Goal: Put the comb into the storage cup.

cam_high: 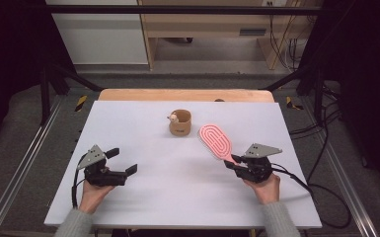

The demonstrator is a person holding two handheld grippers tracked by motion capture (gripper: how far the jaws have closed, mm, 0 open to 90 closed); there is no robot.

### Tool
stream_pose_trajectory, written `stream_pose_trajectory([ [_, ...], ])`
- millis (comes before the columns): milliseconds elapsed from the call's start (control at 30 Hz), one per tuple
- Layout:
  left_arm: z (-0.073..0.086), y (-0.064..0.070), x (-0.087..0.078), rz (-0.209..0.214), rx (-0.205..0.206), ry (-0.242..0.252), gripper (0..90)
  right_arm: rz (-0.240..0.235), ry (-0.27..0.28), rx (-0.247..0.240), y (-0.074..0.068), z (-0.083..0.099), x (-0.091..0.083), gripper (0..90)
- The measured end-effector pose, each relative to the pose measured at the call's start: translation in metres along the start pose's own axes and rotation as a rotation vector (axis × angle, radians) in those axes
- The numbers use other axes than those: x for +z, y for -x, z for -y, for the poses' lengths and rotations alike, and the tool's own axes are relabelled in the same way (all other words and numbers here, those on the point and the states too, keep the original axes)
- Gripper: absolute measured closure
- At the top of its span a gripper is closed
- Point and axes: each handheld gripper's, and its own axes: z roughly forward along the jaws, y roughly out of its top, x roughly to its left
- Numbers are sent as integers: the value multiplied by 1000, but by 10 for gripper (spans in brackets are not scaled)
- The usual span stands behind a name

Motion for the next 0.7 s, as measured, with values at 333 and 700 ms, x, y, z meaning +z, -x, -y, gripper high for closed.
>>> stream_pose_trajectory([
  [333, -4, 9, 6, 14, -11, 1, 4, -17, 22, -16, -9, -5, 6, 691],
  [700, -10, 20, 13, 53, -28, 8, 4, -17, 45, -26, -13, -8, 7, 691],
])
